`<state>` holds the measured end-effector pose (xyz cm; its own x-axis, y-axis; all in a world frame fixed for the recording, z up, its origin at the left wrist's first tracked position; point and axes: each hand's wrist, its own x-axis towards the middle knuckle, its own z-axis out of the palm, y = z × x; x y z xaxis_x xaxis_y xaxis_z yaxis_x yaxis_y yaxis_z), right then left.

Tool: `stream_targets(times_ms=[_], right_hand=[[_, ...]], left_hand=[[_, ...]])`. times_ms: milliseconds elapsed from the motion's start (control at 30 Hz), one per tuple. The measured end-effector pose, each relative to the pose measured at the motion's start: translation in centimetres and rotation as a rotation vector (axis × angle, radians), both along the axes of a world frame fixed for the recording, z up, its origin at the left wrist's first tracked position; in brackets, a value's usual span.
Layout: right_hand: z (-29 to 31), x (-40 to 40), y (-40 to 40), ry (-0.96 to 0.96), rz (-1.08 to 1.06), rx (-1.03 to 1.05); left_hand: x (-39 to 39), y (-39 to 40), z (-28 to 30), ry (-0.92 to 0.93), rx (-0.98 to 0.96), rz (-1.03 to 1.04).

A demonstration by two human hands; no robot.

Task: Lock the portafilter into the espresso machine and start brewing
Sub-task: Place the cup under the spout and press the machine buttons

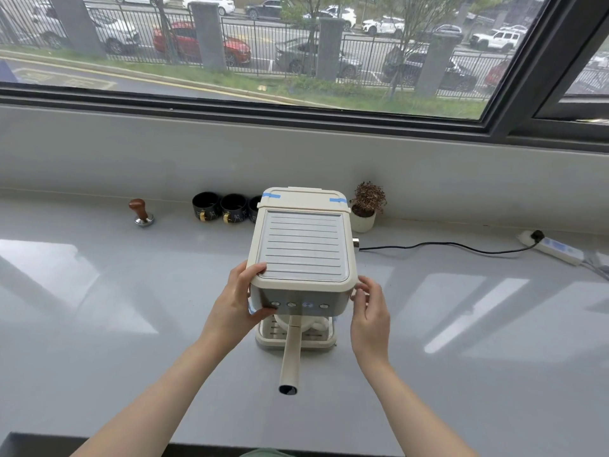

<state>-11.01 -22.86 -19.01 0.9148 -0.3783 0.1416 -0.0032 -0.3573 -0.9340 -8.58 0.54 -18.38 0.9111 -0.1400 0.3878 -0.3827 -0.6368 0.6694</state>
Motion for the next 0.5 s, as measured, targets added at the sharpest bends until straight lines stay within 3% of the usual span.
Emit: stream_targets(times_ms=[200,500], right_hand=[[0.9,-1.4,2.2,-0.07,0.133,-0.06],[0.4,-0.8,3.2,-0.027,0.106,-0.069]], left_hand=[[0.2,0.1,-0.1,0.011,0.012,-0.039],[0.0,0.0,-0.2,0.028,-0.027,-0.036]])
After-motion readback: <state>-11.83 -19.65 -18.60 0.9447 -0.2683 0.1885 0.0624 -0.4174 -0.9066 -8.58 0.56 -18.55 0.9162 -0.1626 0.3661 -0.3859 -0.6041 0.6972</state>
